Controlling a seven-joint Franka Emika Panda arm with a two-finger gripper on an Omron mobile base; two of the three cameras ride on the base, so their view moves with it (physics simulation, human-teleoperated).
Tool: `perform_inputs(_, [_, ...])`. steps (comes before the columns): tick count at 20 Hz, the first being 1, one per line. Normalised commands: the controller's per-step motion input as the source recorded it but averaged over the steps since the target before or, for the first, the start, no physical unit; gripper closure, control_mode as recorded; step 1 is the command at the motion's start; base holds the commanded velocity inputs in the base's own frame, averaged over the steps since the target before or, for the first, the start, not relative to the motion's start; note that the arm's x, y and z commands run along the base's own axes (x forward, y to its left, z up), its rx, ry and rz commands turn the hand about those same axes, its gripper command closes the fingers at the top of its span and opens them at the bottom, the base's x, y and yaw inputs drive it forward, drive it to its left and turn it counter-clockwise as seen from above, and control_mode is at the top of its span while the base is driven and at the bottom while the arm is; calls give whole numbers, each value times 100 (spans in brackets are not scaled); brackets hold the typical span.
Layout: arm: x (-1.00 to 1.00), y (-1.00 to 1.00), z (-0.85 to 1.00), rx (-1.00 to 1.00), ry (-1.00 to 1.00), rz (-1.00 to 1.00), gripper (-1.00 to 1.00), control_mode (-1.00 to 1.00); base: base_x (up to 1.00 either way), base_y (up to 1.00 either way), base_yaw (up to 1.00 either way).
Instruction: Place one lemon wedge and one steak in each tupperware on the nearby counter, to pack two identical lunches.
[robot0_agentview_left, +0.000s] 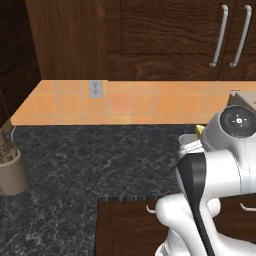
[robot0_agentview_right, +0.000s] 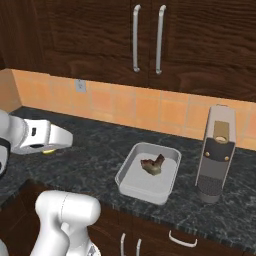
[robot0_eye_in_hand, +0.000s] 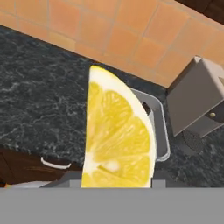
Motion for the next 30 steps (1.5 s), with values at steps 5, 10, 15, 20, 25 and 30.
perform_inputs(5, [27, -93, -34, 13, 8, 2, 100, -100, 0, 0, 0])
perform_inputs(10, [13, -100, -57, 32, 10, 2, 100, -100, 0, 0, 0])
perform_inputs(15, [57, -72, -51, 20, 31, 16, 100, -100, 0, 0, 0])
perform_inputs(20, [95, -42, -53, 2, 18, 24, 100, -100, 0, 0, 0])
perform_inputs(25, [100, -57, -91, 0, 7, 25, 100, -100, 0, 0, 0])
perform_inputs(30, [93, -36, -91, 0, 14, 25, 100, -100, 0, 0, 0])
